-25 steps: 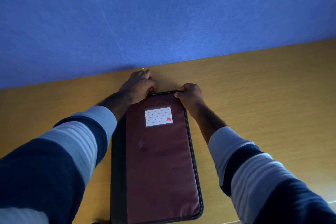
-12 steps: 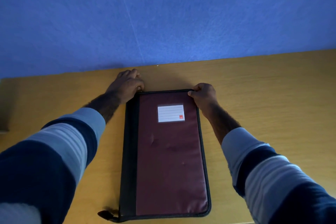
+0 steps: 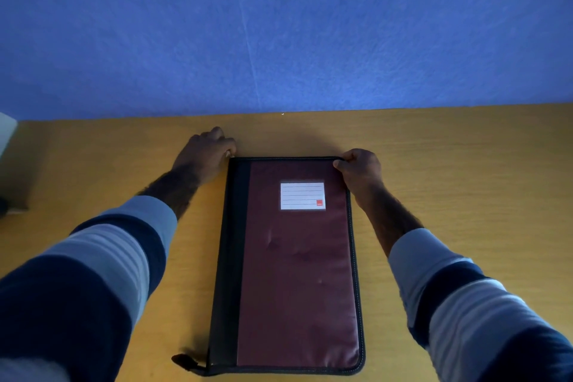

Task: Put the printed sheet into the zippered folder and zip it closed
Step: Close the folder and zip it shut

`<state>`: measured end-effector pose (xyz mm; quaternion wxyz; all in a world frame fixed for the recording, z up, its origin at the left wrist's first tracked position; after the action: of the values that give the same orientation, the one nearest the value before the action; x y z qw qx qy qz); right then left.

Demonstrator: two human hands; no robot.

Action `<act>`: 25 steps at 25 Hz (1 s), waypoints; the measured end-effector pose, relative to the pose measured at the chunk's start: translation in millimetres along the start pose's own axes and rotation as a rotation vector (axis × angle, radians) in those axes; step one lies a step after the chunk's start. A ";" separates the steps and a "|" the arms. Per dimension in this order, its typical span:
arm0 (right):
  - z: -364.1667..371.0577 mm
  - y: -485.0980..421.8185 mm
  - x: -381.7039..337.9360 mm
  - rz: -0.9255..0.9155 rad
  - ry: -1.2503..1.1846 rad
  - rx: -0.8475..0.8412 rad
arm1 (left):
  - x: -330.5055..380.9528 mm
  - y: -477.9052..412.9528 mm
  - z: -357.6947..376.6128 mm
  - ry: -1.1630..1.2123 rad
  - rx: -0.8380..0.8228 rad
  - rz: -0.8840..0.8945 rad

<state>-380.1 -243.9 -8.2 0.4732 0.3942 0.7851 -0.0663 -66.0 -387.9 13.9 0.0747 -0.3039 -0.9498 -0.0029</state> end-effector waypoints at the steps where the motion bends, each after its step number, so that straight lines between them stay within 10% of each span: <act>1: 0.4 -0.1 0.2 0.002 0.004 0.002 | -3.0 2.9 -0.4 -0.043 0.021 -0.002; 17: 15.5 56.1 3.6 -0.490 0.497 0.098 | 55.0 109.6 31.4 0.330 0.082 -0.352; 25: -11.2 143.1 58.4 -0.356 0.603 0.103 | 90.2 210.5 38.8 0.281 0.085 -0.441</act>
<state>-304.4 -108.7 -10.1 0.1806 0.2767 0.9414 -0.0680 -22.4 -162.3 -19.9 0.2161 -0.0828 -0.9726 -0.0213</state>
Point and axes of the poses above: each hand's wrist, its own y-axis away from the middle knuckle, its own z-axis out of the palm, x = y × z, the point moved 7 cm from there along -y, towards the middle knuckle, and after that the axes turned 8 degrees about x, right-handed, at the moved point
